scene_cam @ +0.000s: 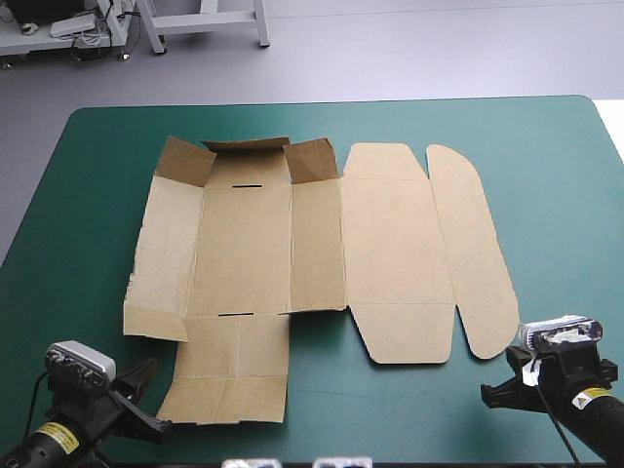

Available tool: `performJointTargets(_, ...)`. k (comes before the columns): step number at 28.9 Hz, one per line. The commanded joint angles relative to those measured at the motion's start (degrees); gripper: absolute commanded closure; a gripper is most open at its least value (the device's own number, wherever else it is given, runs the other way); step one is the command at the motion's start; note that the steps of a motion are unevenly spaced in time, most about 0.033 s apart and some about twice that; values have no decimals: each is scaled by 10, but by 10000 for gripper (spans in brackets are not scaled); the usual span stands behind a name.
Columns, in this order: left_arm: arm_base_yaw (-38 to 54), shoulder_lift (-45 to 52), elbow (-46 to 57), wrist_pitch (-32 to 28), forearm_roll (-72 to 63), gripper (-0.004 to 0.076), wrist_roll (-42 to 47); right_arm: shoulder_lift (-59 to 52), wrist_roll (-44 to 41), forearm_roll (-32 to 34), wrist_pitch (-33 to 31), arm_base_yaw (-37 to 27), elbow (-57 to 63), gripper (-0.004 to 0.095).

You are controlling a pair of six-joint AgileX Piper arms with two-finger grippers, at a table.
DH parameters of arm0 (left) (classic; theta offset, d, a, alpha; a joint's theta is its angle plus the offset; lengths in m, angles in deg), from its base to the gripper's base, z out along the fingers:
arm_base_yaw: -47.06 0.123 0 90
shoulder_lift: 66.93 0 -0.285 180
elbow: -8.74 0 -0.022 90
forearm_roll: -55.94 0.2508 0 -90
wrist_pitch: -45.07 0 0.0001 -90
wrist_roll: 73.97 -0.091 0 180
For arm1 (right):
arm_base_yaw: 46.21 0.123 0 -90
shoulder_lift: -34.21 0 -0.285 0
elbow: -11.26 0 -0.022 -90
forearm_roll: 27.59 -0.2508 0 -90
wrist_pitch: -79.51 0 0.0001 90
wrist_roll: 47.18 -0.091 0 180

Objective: Fold the box

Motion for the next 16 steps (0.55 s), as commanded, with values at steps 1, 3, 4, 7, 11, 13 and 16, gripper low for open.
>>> performJointTargets(1,-2,-9,-13,-37,-7,733,0,3,6,-9,32,0,-16,921)
performJointTargets(3,-2,-10,-15,-36,-8,733,0,3,6,-9,32,0,-16,921)
performJointTargets(4,-2,-10,-17,-36,-8,733,0,3,6,-9,32,0,-16,921)
performJointTargets(7,-2,-17,-39,-28,-8,733,0,3,6,-9,32,0,-16,921)
performJointTargets(11,-2,-57,-106,-16,-5,733,0,3,6,-9,32,0,-16,921)
performJointTargets(13,-2,-89,-151,1,-4,733,0,3,6,-9,33,0,-16,921)
performJointTargets(16,-2,-150,-215,22,-4,733,0,3,6,-9,33,0,-16,921)
